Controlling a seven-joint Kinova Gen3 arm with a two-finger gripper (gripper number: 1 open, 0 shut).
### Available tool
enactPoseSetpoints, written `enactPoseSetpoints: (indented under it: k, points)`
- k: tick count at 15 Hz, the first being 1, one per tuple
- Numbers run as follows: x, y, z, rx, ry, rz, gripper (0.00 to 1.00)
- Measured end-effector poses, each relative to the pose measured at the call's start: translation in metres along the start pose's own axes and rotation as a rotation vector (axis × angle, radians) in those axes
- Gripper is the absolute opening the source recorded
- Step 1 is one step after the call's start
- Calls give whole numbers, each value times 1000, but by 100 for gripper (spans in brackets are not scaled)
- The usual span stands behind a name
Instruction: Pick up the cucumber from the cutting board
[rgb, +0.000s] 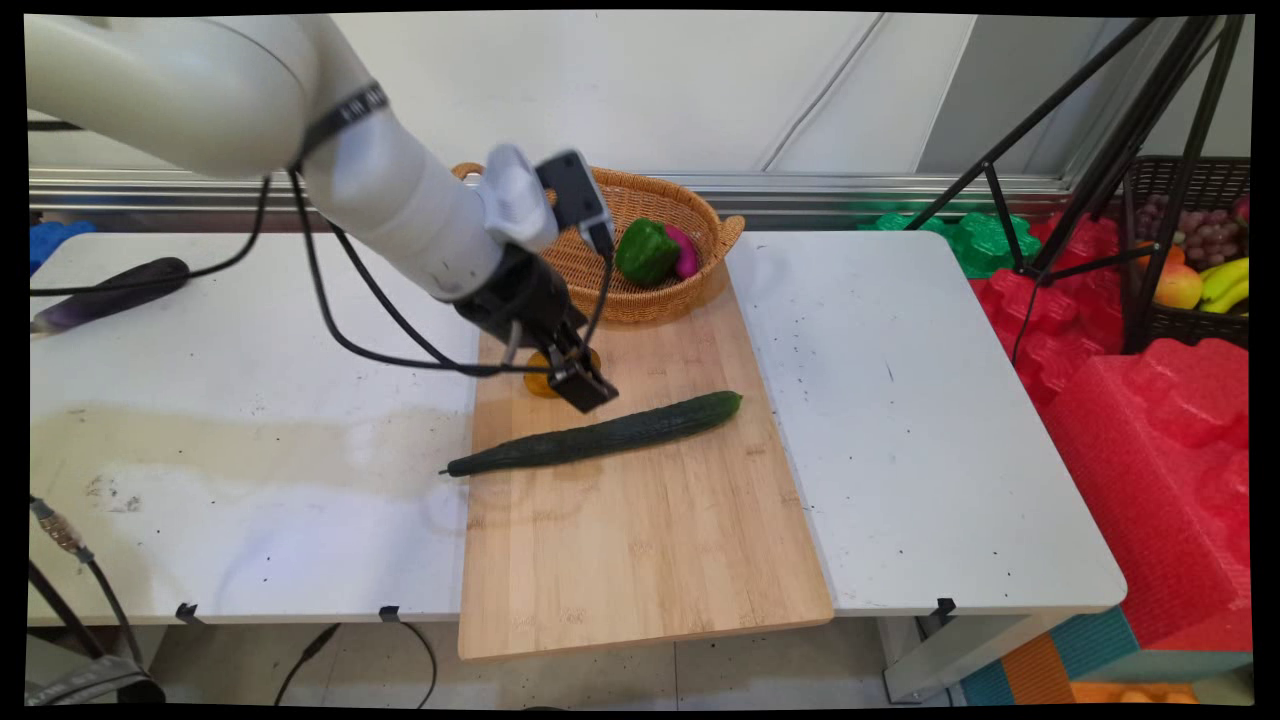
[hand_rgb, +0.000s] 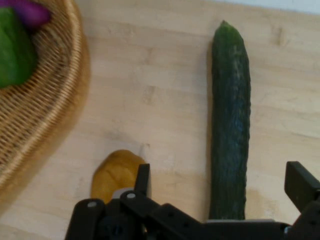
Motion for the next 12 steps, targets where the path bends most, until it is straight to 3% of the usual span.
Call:
enactPoseSetpoints:
  k: [4, 12]
  points:
    - [-2, 8, 36, -32, -57, 1, 100]
    - [-6, 15, 88, -77, -122, -8, 100]
